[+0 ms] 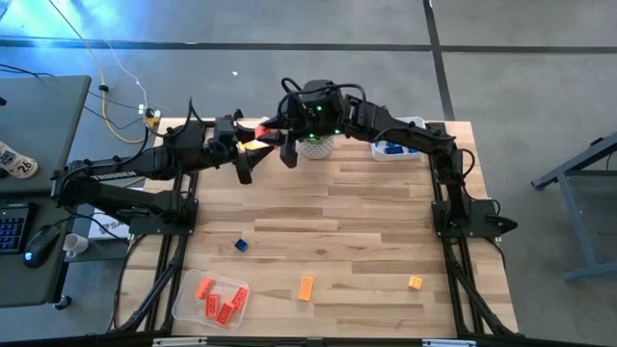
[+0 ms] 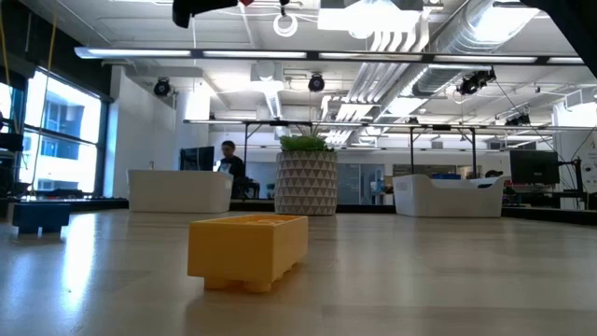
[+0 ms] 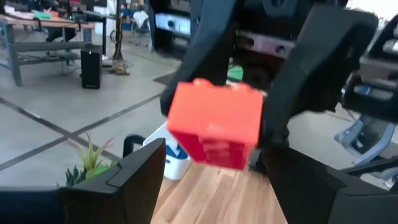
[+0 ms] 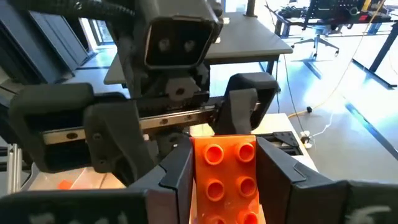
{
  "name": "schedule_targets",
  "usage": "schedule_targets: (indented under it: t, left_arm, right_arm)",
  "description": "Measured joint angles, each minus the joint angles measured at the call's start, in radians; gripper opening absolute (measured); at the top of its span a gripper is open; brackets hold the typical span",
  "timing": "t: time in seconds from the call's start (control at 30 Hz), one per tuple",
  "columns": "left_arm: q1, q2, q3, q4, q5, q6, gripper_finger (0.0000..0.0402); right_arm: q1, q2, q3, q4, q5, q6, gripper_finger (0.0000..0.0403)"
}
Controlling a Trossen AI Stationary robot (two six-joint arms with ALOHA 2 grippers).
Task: Sort & place blocks by color
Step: Put the orange game piece into the transparent bin
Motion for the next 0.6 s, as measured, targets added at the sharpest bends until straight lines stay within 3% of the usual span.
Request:
schedule_targets:
  t: [0.37, 0.6]
  left_arm:
    - [0.025, -0.001, 0.0, 0.028, 0.023, 0.025, 0.0249]
    - [0.025, 0.0, 0.0, 0.072, 0.024, 0.085, 0.0176]
  right_arm:
    - [0.024, 0.0, 0.0, 0.06, 0.02, 0.039, 0.011]
    - [0.024, 0.0, 0.0, 0.068, 0.026, 0.042, 0.011]
